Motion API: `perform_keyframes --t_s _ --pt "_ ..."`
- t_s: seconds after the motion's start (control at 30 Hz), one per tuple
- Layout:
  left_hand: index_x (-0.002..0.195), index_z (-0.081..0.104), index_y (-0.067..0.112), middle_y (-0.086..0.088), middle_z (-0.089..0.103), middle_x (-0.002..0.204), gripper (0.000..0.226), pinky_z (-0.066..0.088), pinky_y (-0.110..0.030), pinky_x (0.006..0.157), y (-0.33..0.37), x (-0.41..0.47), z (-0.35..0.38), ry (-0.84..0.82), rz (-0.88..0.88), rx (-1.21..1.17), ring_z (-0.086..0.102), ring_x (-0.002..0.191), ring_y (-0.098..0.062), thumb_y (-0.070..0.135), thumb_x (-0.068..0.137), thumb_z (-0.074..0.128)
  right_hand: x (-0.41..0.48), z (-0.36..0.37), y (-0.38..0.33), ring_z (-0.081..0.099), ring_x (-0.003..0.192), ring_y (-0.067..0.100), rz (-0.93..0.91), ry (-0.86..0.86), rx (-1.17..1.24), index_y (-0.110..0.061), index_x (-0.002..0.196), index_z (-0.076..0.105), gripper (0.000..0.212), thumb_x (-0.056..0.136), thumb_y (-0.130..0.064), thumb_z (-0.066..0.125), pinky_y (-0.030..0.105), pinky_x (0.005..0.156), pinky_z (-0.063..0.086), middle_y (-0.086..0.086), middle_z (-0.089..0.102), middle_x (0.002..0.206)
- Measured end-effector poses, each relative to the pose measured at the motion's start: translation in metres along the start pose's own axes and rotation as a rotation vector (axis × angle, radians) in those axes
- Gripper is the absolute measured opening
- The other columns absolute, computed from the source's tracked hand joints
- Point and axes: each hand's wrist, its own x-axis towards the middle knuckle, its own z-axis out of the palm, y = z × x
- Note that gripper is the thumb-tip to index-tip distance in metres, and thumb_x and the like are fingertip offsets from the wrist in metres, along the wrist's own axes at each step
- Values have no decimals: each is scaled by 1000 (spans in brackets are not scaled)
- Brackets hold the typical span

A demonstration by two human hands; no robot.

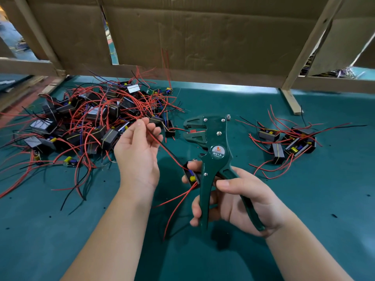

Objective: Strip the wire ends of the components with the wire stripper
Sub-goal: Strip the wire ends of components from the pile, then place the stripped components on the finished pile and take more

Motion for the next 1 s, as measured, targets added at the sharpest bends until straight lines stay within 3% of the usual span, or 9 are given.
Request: perform_keyframes --t_s 0.4,0.6,0.7,0.8,0.9,1.0 --pt "84 58 10 5 60 62 19 49 -21 59 19 27 -17 168 190 15 60 57 -7 11 99 47 -35 -23 -37 60 69 42 -90 187 -106 2 119 63 74 54 -21 89 58 67 51 26 57 111" --pt "68 56 14 9 50 49 27 44 -20 44 4 18 -15 78 143 287 48 42 -8 18 95 54 -38 -41 -53 62 65 37 -286 616 -342 5 121 56 55 70 -14 62 50 58 56 20 56 92" --pt "68 57 14 9 50 48 27 45 -20 43 2 21 -17 96 79 341 47 40 -7 19 95 55 -46 -54 -63 66 62 34 -382 834 -479 2 108 58 36 77 -15 63 44 55 58 22 54 87" --pt "87 61 18 2 60 71 18 47 -22 45 1 22 -18 113 31 320 54 46 -9 6 94 50 -50 -63 -67 68 64 33 -415 884 -501 -3 105 57 16 89 -7 58 51 62 60 24 54 90" --pt "101 58 22 -2 60 98 29 50 -20 55 0 22 -18 94 38 396 60 62 -8 -1 93 44 -48 -65 -64 68 65 34 -436 805 -472 -2 107 56 30 80 -14 61 56 63 58 22 58 88" --pt "111 57 26 2 58 114 37 53 -32 81 -3 20 -20 25 178 703 59 83 -11 -2 90 44 -40 -59 -60 66 65 38 -426 716 -398 -3 112 57 41 74 -19 60 58 61 56 17 61 89"
